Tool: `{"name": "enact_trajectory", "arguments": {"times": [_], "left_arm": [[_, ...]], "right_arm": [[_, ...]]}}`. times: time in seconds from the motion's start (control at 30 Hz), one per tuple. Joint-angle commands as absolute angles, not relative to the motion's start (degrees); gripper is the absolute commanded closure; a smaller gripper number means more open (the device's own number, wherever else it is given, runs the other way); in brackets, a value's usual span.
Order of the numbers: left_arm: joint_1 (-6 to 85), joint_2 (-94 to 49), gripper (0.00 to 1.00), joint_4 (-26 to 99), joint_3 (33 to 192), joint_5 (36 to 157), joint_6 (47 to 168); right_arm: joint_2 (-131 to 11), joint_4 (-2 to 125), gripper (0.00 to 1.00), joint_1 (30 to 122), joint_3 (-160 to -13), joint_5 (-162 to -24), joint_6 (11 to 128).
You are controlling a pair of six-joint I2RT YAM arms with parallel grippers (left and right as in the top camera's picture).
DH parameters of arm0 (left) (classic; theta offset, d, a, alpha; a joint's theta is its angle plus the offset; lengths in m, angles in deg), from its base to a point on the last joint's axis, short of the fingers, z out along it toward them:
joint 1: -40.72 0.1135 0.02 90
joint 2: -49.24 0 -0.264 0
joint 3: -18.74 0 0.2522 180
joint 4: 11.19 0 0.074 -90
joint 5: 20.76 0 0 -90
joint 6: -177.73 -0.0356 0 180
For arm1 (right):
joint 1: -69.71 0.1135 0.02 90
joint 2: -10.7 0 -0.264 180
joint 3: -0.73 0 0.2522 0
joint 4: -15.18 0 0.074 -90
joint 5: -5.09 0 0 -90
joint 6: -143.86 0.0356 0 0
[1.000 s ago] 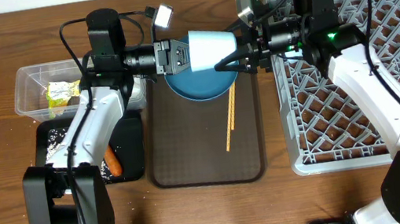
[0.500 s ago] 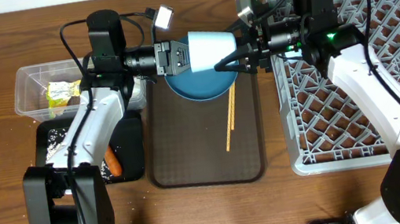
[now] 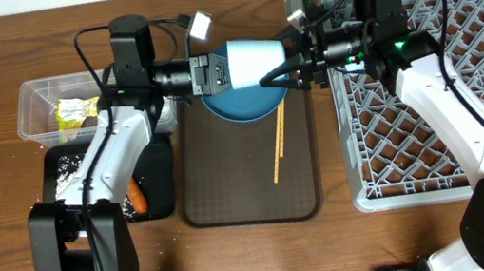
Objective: Sort waste into correct bins and load items into the dishwasher rack
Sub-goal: 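Grasp the light-blue cup's base with the right gripper, then release the cup from the left gripper and carry it right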
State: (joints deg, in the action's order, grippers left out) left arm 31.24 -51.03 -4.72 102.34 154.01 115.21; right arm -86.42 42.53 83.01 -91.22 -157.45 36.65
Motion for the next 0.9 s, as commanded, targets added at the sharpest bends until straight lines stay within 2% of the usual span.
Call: {"name": "enact_trajectory", "arguments": {"times": [0.0,0.07,0.13,0.2,0.53,0.87], "left_arm": [[30.1,-51.1,0.76,-4.1,100.9,152.1,113.2],[30.1,-51.1,0.71,-4.1,100.9,152.1,113.2],[30.2,-51.1,0.60,-4.1,100.9,152.1,113.2],[30.3,-51.1,0.58,-4.3,100.9,152.0,113.2],[34.3,-51.1,0.57,-4.3,100.9,145.0,113.2],[36.3,-51.1,0.57,-2.7,100.9,136.2,113.2]], "right_arm": [[-85.7,41.5,0.80,82.4,-92.9,-158.6,37.2],[-85.7,41.3,0.81,82.4,-92.9,-158.6,37.2],[-85.7,41.1,0.81,82.4,-92.9,-158.6,37.3],[-85.7,40.7,0.81,82.4,-92.9,-158.6,38.1],[-85.7,39.9,0.81,81.8,-92.9,-158.4,41.4],[-85.2,40.1,0.88,79.6,-92.9,-153.9,46.6]]}}
